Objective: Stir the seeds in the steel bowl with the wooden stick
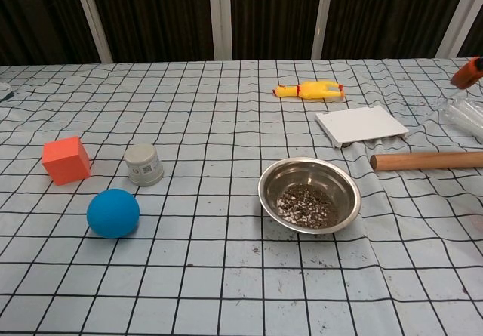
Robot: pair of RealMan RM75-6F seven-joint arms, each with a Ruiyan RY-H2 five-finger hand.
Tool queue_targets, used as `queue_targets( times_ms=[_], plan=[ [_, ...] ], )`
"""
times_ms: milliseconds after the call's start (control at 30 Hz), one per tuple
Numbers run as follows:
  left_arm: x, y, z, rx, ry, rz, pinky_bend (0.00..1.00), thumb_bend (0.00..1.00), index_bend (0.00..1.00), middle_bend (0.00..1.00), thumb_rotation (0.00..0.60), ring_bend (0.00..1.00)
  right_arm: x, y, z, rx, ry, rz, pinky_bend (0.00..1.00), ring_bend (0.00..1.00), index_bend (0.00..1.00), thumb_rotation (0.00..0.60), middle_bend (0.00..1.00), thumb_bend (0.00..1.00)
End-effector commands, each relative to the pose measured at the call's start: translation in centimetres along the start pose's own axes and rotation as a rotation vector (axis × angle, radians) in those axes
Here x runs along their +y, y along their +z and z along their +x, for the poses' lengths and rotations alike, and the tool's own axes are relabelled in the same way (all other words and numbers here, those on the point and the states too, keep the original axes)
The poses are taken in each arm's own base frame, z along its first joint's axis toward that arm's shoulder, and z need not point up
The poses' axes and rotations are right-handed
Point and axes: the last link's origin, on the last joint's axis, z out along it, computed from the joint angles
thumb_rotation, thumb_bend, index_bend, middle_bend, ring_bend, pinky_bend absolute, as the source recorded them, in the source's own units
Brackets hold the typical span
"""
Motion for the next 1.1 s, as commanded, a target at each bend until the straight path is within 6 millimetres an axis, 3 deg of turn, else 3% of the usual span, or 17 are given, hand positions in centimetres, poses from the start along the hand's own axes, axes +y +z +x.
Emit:
queue_targets(
  times_ms=[33, 167, 433, 833, 1100],
  plan=[
    [0.0, 0.0, 0.0, -0.004, -0.004, 0.0, 0.0, 0.0, 0.0, 0.0, 0.6, 0.0, -1.6, 2.2, -0.7, -0.03, -0.01, 0.022, 0.0, 0.21, 0.28, 0.6, 0.3, 0.24],
    [0.0, 0.0, 0.1, -0.01, -0.015, -0.001, 0.0, 0.0, 0.0, 0.0, 0.6, 0.0, -3.0, 4.1, -2.3, -0.093, -0.039, 0.05, 0.0, 0.21, 0.29, 0.6, 0.3, 0.24],
    [-0.2, 0.1, 0.1, -0.016, -0.027, 0.003, 0.0, 0.0, 0.0, 0.0, 0.6, 0.0, -3.8, 5.9, -4.1, -0.136, -0.053, 0.033, 0.0, 0.22, 0.35, 0.6, 0.35, 0.24],
    [-0.4, 0.3, 0.1, -0.028, -0.039, 0.009, 0.0, 0.0, 0.0, 0.0, 0.6, 0.0, -3.6, 7.4, -5.9, -0.16, -0.068, 0.003, 0.0, 0.26, 0.45, 0.6, 0.42, 0.24],
    [-0.4, 0.4, 0.1, -0.033, -0.041, 0.006, 0.0, 0.0, 0.0, 0.0, 0.6, 0.0, -3.2, 7.8, -6.2, -0.162, -0.068, -0.009, 0.0, 0.26, 0.46, 0.6, 0.43, 0.24]
  ],
)
